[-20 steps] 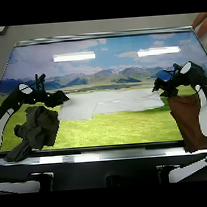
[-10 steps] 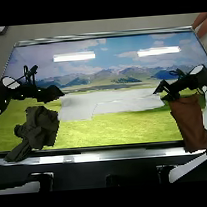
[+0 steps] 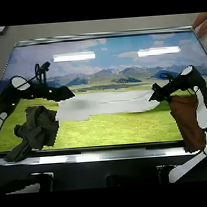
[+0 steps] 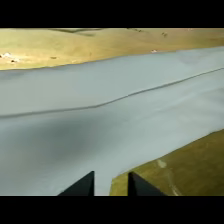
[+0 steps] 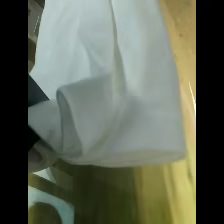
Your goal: Fold the shirts.
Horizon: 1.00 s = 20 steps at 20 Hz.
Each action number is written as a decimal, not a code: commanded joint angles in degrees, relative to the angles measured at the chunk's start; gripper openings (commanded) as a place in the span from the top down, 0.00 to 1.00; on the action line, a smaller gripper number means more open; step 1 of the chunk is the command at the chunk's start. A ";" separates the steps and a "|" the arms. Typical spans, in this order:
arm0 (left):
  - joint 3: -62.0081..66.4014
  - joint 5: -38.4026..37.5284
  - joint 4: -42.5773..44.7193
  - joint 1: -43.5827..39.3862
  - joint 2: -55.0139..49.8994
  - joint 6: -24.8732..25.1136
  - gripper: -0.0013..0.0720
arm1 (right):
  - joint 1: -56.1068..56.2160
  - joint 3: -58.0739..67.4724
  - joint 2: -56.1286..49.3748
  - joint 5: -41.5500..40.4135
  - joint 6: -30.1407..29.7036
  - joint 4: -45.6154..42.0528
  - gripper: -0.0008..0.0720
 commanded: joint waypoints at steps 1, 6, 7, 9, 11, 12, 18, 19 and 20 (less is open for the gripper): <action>-3.87 8.90 -0.50 -6.38 -0.68 -0.02 0.82 | 0.26 0.07 4.42 1.86 -0.04 0.04 0.94; -5.60 19.93 -15.76 -16.28 -9.27 -3.63 0.95 | 1.70 0.04 15.26 5.31 1.55 0.55 0.94; -5.60 22.69 -20.35 -17.79 -11.08 -3.58 0.95 | 2.71 0.07 17.55 5.90 1.55 0.66 0.94; -4.63 26.49 -28.63 -20.35 -14.49 -2.19 0.95 | 5.20 0.07 22.53 6.99 1.60 0.61 0.94; -1.09 26.25 -33.35 -22.56 -17.99 0.26 0.95 | 8.13 0.07 27.82 7.82 2.23 0.59 0.94; 1.09 26.23 -34.07 -23.74 -19.69 0.24 0.95 | 9.42 0.07 30.21 7.78 2.58 0.59 0.93; 7.87 22.16 -47.12 -31.61 -29.73 0.09 0.95 | 12.41 0.07 40.37 7.28 6.12 0.72 0.93; 8.55 22.18 -51.06 -32.59 -31.19 1.84 0.94 | 12.41 0.07 40.94 7.08 6.14 0.66 0.93; 8.92 22.12 -55.65 -32.89 -32.33 4.33 0.95 | 12.41 0.07 41.11 6.84 6.45 0.70 0.93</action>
